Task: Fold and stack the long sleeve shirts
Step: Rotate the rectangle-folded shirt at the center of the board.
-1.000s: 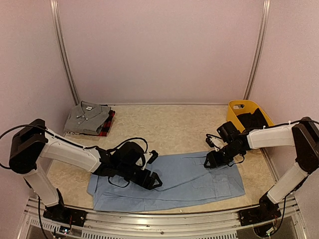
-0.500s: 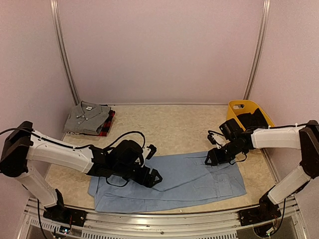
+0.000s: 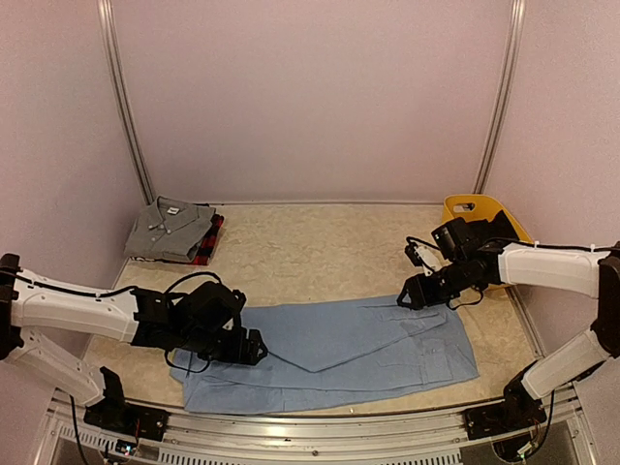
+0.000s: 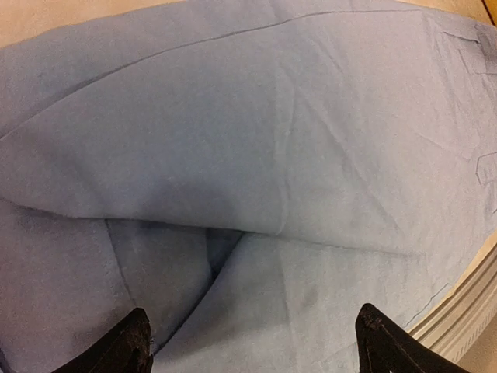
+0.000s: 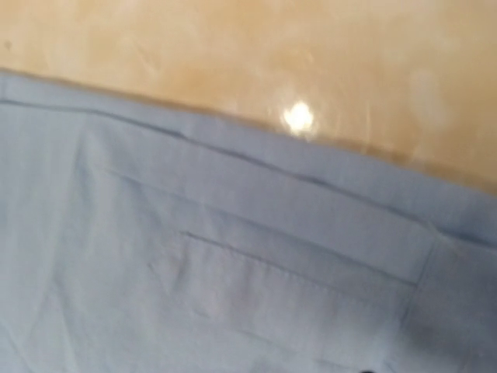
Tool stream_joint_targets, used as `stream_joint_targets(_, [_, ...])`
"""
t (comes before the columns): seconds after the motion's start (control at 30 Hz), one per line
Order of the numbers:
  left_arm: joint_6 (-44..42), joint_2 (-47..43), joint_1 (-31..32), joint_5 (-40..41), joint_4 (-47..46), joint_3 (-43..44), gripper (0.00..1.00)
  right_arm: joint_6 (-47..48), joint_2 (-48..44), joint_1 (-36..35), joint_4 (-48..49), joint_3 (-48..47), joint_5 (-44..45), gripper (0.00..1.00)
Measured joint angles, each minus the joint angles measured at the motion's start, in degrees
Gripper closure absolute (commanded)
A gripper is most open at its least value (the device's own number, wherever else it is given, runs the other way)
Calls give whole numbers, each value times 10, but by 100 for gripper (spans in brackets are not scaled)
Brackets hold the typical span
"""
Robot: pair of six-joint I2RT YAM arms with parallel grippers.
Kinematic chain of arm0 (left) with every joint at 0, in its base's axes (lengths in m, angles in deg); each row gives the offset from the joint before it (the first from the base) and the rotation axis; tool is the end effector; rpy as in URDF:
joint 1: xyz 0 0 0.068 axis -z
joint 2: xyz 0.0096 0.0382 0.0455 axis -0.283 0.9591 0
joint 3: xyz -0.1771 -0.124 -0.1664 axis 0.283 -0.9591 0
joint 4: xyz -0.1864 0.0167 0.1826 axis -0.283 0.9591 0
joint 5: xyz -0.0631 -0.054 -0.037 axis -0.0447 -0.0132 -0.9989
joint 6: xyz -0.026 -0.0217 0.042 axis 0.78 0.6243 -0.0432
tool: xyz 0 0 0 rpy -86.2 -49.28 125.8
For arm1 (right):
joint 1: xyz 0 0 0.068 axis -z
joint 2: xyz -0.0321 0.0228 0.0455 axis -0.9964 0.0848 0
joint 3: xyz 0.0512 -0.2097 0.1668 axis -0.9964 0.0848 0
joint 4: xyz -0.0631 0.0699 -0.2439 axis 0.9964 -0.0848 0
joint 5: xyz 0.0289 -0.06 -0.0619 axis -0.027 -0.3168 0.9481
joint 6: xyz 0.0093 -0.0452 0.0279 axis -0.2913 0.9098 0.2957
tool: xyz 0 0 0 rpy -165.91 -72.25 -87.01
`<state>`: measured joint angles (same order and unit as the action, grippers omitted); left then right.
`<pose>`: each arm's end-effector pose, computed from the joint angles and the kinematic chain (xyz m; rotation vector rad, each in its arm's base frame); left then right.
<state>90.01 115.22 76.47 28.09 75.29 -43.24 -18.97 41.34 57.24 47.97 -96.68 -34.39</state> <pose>0.1262 -0.2115 0.1727 0.2299 2.6507 -0.5711 0.2359 0.1338 0.1957 -0.3505 2.6323 0.5620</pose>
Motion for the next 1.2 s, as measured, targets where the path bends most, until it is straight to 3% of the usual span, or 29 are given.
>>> stream_joint_targets(0.17, [44,-31,-31,-6,30,-37,14,0,-4,0,-4,-14,0,41])
stream_joint_targets(0.37, [39,-29,-87,-29,23,-63,15,4,-3,0,-14,-23,1,41])
stream_joint_targets(0.67, [-26,62,-155,-64,-48,-11,15,11,9,0,-25,-33,13,41])
stream_joint_targets(0.87, [-96,192,-226,-88,-83,108,15,4,13,0,-37,-50,40,41])
stream_joint_targets(1.2, [-204,459,-296,-135,-109,434,14,-7,41,0,-58,-47,61,43])
